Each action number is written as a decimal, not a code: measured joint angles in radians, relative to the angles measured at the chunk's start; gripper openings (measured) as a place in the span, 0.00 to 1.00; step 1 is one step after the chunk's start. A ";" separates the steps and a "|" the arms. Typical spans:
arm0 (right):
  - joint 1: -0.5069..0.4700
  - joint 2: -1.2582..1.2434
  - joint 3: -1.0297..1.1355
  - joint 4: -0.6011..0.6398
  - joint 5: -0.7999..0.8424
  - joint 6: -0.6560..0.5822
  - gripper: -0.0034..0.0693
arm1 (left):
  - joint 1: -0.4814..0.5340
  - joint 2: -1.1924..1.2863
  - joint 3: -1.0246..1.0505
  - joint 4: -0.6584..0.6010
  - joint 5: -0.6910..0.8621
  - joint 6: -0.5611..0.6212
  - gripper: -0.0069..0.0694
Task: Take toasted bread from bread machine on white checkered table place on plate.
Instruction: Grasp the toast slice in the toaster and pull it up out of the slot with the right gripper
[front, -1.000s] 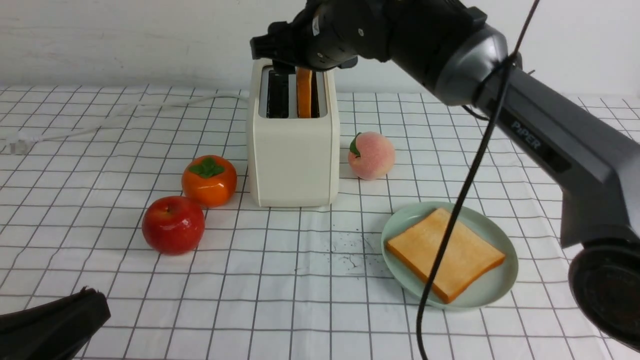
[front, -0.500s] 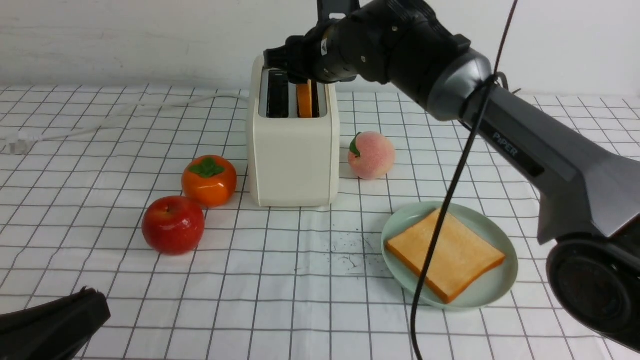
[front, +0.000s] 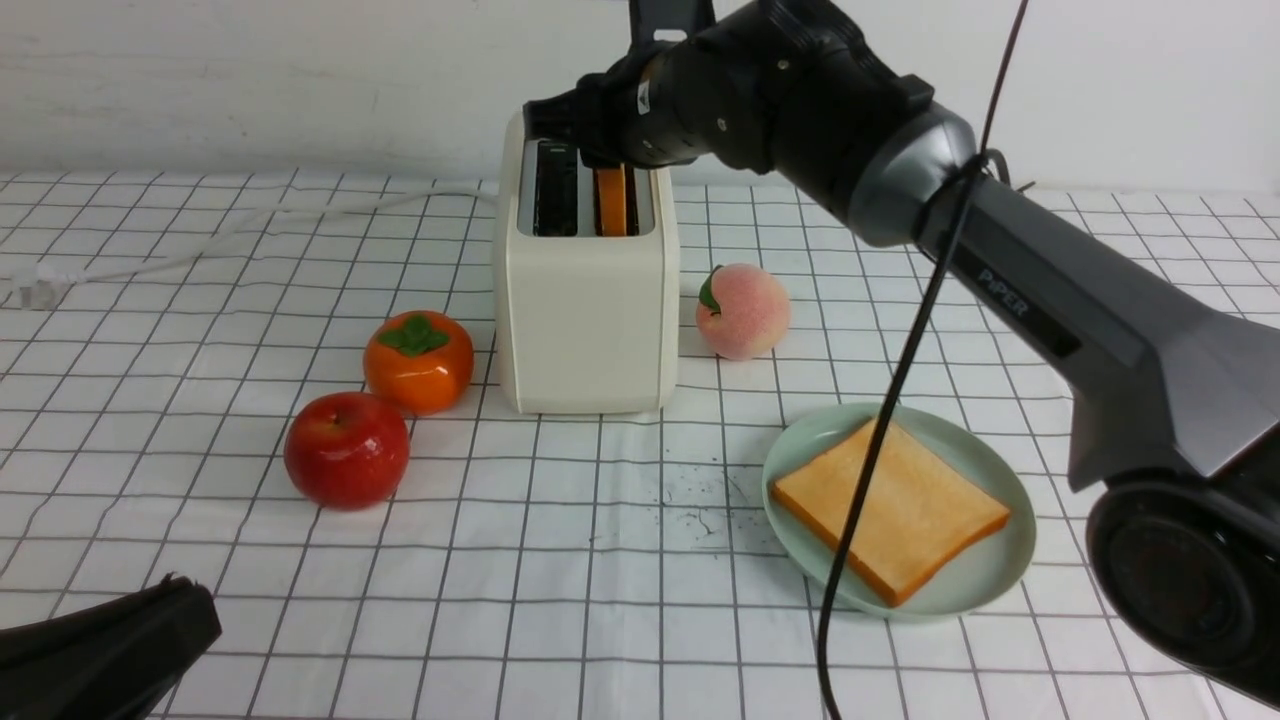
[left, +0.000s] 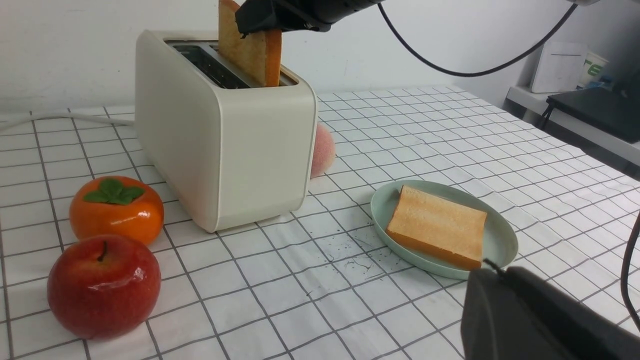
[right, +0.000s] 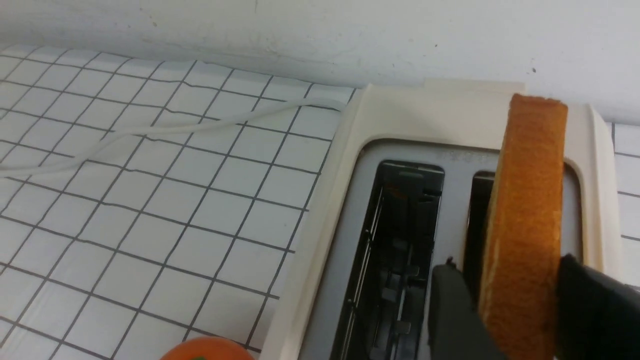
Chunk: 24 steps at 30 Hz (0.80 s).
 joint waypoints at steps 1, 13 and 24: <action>0.000 0.000 0.000 0.000 -0.001 0.000 0.46 | 0.000 0.000 0.000 0.000 0.000 0.000 0.09; 0.000 -0.022 0.000 0.007 0.000 0.000 0.70 | 0.000 0.000 0.000 0.000 0.000 0.000 0.09; 0.000 -0.019 0.000 0.004 -0.003 0.000 0.67 | 0.000 0.000 0.000 0.000 0.000 0.000 0.10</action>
